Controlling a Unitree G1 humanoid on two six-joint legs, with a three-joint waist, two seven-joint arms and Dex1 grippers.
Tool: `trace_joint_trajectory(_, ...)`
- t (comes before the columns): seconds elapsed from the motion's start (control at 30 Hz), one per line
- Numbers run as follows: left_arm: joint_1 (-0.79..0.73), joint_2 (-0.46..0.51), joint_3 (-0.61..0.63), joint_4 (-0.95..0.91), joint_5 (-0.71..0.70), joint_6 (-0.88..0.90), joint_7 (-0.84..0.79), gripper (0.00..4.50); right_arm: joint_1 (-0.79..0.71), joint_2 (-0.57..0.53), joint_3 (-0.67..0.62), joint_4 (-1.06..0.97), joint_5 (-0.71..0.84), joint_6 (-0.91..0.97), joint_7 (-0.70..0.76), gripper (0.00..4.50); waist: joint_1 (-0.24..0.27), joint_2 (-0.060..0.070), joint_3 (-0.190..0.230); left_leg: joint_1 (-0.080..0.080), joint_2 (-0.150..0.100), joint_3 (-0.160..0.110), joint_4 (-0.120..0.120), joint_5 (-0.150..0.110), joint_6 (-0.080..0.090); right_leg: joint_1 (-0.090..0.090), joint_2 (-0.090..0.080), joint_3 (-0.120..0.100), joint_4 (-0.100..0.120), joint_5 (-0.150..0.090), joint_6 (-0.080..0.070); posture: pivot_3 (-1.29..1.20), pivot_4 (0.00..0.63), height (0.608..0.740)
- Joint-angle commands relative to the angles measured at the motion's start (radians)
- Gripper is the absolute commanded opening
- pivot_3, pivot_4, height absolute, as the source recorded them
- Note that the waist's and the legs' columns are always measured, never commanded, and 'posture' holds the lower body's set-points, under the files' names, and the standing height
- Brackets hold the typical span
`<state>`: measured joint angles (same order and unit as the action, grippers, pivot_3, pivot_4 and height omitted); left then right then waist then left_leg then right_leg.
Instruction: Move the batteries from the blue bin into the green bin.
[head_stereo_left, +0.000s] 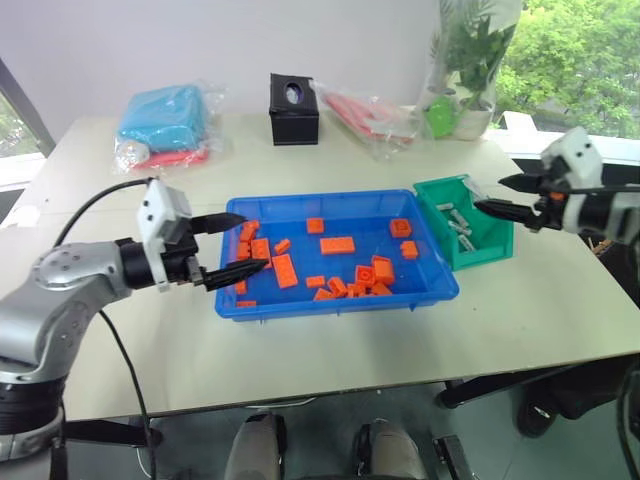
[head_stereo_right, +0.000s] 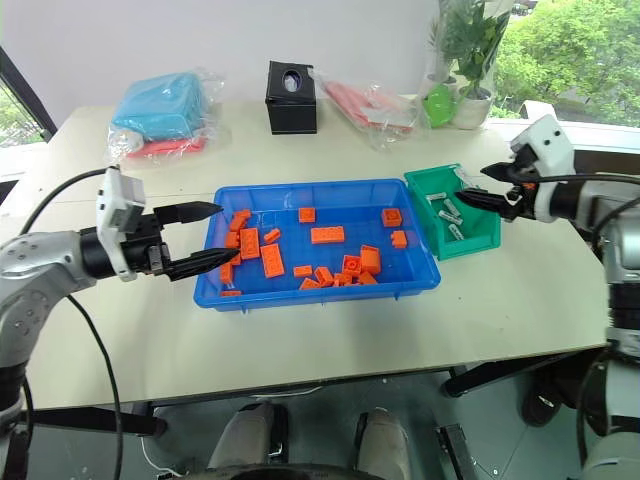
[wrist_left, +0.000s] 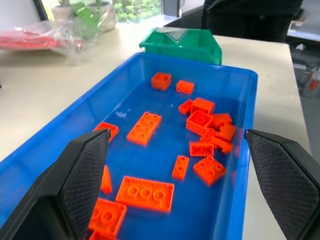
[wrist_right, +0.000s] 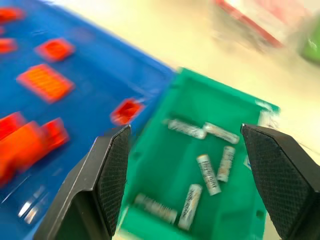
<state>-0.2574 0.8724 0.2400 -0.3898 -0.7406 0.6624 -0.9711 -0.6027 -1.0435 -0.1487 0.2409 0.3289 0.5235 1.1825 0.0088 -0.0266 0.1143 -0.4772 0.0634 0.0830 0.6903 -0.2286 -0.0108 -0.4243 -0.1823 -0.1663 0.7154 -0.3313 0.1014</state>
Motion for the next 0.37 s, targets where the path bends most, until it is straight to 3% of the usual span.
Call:
trace_joint_trajectory(0.03, 0.017, 0.059, 0.078, 0.024, -0.021, -0.005, -0.061, 4.50, 0.074, -0.071, -0.020, -0.006, 0.012, -0.149, 0.169, 3.56, 0.000, 0.000, 0.000, 0.000, 0.000, 0.000, 0.000, -0.001, -0.002, 0.000, 0.000, 0.000, 0.000, 0.000, 0.000, 0.00, 0.150, 0.630)
trace_joint_trajectory(0.1, 0.027, 0.088, 0.100, 0.056, -0.013, -0.013, -0.086, 4.50, 0.121, -0.082, -0.022, -0.019, 0.021, -0.186, 0.211, 3.56, 0.001, 0.000, 0.000, 0.000, 0.000, 0.000, 0.000, -0.002, -0.003, 0.000, 0.000, 0.000, 0.000, 0.000, 0.000, 0.00, 0.150, 0.630)
trace_joint_trajectory(0.37, 0.036, 0.093, 0.130, 0.060, 0.016, -0.045, -0.066, 4.50, 0.164, -0.010, -0.040, -0.062, 0.049, -0.173, 0.144, 3.56, 0.003, 0.001, 0.000, 0.000, 0.002, -0.001, 0.002, -0.002, -0.003, 0.000, -0.003, 0.000, 0.000, -0.001, -0.002, 0.00, 0.150, 0.630)
